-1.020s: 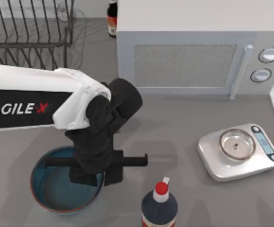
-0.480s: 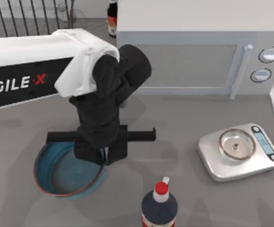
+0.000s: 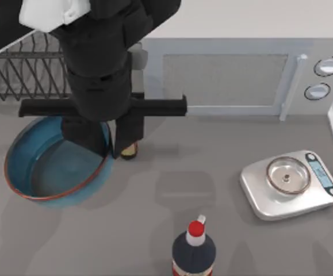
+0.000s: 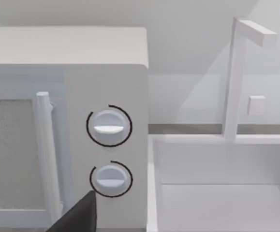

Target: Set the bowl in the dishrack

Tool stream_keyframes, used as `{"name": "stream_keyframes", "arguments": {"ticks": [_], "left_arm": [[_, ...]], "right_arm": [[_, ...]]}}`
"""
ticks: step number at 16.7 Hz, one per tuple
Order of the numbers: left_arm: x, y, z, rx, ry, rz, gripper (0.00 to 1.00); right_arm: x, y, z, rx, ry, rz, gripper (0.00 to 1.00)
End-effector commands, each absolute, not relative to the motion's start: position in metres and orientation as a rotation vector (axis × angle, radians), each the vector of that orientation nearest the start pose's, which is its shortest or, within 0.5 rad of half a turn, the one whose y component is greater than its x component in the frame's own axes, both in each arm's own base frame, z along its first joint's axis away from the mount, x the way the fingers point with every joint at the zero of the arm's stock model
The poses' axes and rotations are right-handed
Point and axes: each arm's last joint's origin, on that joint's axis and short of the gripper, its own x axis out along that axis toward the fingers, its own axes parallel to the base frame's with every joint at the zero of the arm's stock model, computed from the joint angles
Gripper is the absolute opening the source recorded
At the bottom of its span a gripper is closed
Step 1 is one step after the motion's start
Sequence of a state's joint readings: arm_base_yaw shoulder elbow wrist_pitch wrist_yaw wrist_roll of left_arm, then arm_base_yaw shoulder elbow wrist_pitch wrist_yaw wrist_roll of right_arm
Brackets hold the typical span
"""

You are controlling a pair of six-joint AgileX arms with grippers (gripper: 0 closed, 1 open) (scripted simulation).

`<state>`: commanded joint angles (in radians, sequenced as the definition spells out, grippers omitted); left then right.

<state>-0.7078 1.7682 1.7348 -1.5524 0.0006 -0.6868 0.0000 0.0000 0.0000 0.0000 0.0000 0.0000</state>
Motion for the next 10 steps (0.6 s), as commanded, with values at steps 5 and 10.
{"name": "stream_keyframes", "arguments": {"ticks": [5, 10], "left_arm": [[0.244, -0.202, 0.329, 0.014, 1.569, -0.017, 0.0], [0.254, -0.184, 0.339, -0.057, 1.489, -0.041, 0.0]], "right_arm": [[0.106, -0.001, 0.16, 0.0, 0.0, 0.0, 1.0], [0.106, -0.001, 0.16, 0.0, 0.0, 0.0, 1.0]]}}
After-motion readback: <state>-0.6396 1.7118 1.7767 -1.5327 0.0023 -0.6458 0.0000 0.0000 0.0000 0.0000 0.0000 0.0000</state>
